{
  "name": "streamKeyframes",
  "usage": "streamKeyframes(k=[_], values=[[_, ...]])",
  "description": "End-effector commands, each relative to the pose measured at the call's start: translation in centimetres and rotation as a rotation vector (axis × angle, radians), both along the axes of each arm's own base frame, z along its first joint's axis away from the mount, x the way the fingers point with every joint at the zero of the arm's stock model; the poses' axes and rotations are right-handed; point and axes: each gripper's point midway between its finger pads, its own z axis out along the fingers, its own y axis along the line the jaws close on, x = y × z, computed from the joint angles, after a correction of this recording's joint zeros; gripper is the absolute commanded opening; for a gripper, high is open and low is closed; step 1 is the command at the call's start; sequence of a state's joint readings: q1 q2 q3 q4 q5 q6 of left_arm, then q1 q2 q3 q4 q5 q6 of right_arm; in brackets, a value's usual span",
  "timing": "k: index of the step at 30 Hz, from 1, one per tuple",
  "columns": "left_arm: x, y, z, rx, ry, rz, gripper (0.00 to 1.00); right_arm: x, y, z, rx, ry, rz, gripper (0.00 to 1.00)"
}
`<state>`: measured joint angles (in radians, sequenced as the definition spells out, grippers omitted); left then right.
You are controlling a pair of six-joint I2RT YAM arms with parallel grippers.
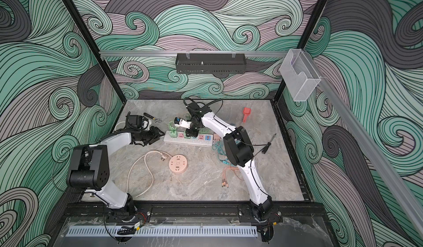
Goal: Insert the plug
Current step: 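Lower the green charger into the yellow socket beside the pink socket, then open the right gripper and lift it off the plugged-in charger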
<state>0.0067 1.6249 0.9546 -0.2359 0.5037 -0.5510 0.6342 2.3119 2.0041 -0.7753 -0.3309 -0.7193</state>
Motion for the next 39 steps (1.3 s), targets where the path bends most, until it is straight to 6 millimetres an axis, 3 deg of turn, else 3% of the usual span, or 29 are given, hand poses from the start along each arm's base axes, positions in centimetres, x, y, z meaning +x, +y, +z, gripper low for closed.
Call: streamKeyframes(k=[1,11,19,26,27,31,39], values=[[-0.2,0.8,1.7,0.006,-0.014,0.024,0.53,-0.8,-1.9,0.5,-0.015,0.105,-0.084,0.24],[-0.6,1.1,3.4,-0.011,-0.045,0.030,0.57,-0.9,-1.7,6.1,0.145,0.112,-0.137,0.57],[-1.1,1.3,4.7,-0.017,-0.068,0.033,0.60,-3.0,-4.0,7.4,0.171,0.130,-0.192,0.69],[-1.7,1.7,6.0,-0.008,-0.088,0.035,0.67,-5.4,-7.9,7.6,0.197,0.119,-0.323,0.71],[-1.9,1.7,7.2,-0.007,-0.118,0.033,0.68,-5.4,-8.4,7.8,0.206,0.114,-0.345,0.71],[-2.6,1.8,8.0,0.015,-0.136,0.015,0.73,-5.2,-11.3,7.7,0.234,0.094,-0.483,0.71],[-3.8,1.5,9.7,0.018,-0.164,-0.015,0.74,-1.1,-18.8,6.5,0.152,-0.055,-0.849,0.71]])
